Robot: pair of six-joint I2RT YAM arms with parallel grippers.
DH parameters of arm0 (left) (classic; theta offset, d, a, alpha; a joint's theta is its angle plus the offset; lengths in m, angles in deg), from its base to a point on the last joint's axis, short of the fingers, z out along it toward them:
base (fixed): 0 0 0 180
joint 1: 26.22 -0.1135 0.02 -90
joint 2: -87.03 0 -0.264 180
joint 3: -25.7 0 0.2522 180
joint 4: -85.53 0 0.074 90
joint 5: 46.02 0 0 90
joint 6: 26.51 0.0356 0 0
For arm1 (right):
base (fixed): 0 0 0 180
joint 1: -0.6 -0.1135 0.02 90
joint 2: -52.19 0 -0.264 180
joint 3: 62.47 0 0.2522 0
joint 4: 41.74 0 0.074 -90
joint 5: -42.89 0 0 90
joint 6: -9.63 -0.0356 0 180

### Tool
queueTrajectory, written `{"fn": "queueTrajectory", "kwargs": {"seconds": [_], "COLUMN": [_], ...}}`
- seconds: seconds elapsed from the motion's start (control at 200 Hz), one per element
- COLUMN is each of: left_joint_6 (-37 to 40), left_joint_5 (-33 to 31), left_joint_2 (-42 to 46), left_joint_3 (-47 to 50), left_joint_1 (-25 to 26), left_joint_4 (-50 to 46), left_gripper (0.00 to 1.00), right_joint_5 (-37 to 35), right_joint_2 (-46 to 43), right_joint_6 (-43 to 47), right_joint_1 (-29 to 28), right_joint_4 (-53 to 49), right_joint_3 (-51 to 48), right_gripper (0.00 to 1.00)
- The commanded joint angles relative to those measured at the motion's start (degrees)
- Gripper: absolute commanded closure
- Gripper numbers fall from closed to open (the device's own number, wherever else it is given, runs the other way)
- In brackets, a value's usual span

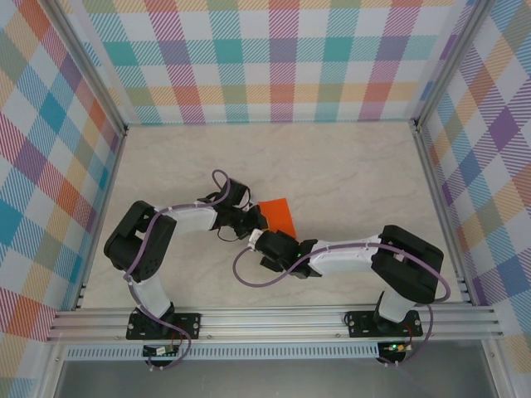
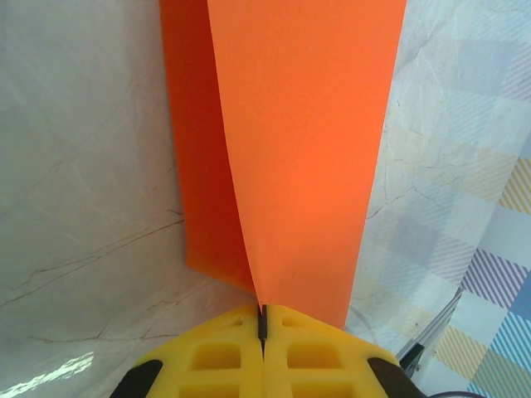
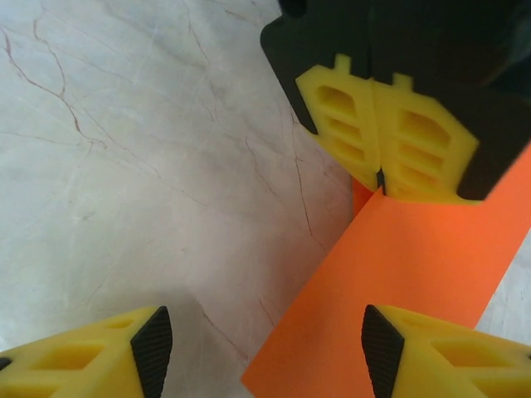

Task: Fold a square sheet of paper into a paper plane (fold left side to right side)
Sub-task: Third fold the triangle at the center of the table.

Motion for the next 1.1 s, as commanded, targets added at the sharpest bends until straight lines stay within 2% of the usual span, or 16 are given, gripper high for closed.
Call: {"fn": "queueTrajectory", "kwargs": {"seconds": [0.0,0.2,0.32,0.445,0.605,0.735,0.855,0.99,1.095], "left_joint_6": [0.8,1.7,2.6,4.9,8.0,10.1,11.6,11.7,13.0], "left_joint_5": [1.1,1.0,0.9,1.4,2.1,2.4,4.3,7.4,8.3], "left_joint_2": [0.5,0.4,1.2,2.9,6.4,10.3,9.4,3.9,-1.6], "left_joint_3": [-1.4,-1.5,-1.2,-1.3,-1.1,-1.0,-3.7,-8.8,-14.5], "left_joint_1": [0.4,0.1,-1.0,-2.5,-5.2,-8.2,-9.0,-8.5,-6.8], "left_joint_4": [-1.9,-2.7,-3.5,-5.3,-8.9,-11.6,-12.3,-10.2,-10.9], "left_gripper": [1.00,1.00,0.92,0.78,0.57,0.48,0.50,0.63,0.67], "right_joint_5": [-1.9,-1.7,-0.3,2.6,5.9,7.1,7.7,8.9,10.4], "right_joint_2": [0.4,-0.2,-0.3,-0.2,-0.2,0.0,0.1,0.0,-0.3], "right_joint_6": [1.5,2.7,3.4,2.9,1.8,1.1,0.7,-0.5,-1.4], "right_joint_1": [0.3,0.4,0.4,0.7,1.4,2.0,2.4,3.4,4.2], "right_joint_4": [2.2,0.7,-1.0,-1.9,-2.8,-3.1,-3.1,-2.8,-2.8], "right_joint_3": [2.2,2.9,2.8,2.6,3.0,3.2,3.5,3.3,3.2], "right_gripper": [0.47,0.82,1.00,1.00,1.00,1.00,1.00,1.00,1.00]}}
